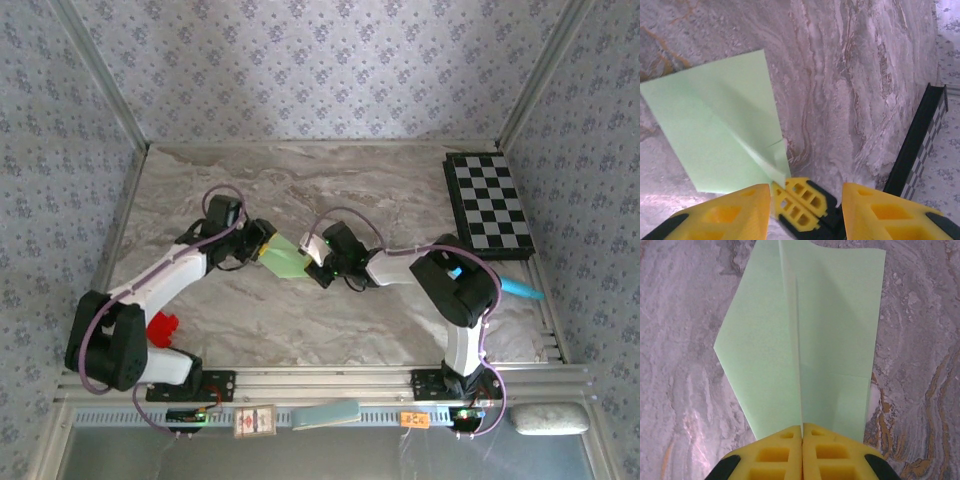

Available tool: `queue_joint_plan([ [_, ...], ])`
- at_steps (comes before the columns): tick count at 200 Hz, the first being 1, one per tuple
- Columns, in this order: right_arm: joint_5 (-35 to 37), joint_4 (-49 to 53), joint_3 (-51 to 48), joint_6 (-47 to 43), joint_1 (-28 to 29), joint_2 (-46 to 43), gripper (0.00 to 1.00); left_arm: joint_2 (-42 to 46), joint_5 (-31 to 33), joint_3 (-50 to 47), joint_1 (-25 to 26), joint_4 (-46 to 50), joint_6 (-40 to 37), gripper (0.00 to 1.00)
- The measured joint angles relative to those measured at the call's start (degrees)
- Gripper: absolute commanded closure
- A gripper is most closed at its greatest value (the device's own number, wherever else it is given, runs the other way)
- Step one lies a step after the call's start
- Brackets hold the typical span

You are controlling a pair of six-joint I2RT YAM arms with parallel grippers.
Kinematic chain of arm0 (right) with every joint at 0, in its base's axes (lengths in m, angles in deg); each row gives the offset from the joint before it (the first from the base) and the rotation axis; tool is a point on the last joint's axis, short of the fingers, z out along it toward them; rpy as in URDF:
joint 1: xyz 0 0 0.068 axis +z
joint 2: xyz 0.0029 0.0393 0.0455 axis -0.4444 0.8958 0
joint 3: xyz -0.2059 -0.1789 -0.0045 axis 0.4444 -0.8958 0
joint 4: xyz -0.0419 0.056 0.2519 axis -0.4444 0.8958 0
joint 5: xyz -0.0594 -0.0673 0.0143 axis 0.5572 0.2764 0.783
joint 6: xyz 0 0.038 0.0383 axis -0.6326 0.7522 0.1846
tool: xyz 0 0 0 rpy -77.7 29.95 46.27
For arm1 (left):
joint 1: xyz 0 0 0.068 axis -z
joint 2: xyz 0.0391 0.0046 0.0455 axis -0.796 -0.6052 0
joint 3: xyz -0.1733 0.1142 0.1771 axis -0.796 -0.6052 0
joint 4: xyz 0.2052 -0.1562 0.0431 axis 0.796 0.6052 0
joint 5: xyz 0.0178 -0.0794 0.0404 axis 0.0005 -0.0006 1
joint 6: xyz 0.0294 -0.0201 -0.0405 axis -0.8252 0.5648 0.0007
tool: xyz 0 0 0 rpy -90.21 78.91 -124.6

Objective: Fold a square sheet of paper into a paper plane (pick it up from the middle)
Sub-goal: Fourth fold the wing at the center of the table.

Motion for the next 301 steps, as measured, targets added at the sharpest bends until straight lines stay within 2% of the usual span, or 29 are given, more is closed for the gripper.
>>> queue_joint_plan([
  [51, -0.4, 3.0, 2.1, 7.4, 0.3, 0.0, 0.94, 1.8, -0.2, -8.2, 0.2, -4.0, 0.7, 0.67],
  [117, 1.3, 8.2, 3.6, 15.6, 1.8, 0.0, 0.95, -4.7, -2.3, -8.4, 2.5, -10.3, 0.2, 0.76],
  [167, -2.7, 11.0, 6.4, 19.8, 0.9, 0.1, 0.95, -8.1, -3.3, -8.3, 3.1, -13.8, -1.3, 0.79],
  [228, -8.3, 12.9, 8.2, 22.7, -1.0, 1.9, 0.95, -12.2, -4.8, -8.3, 4.2, -17.1, -3.5, 0.77],
  [301, -15.3, 12.8, 8.4, 25.8, -3.5, 4.7, 0.95, -13.6, -4.8, -8.3, 4.2, -19.6, -5.4, 0.66],
])
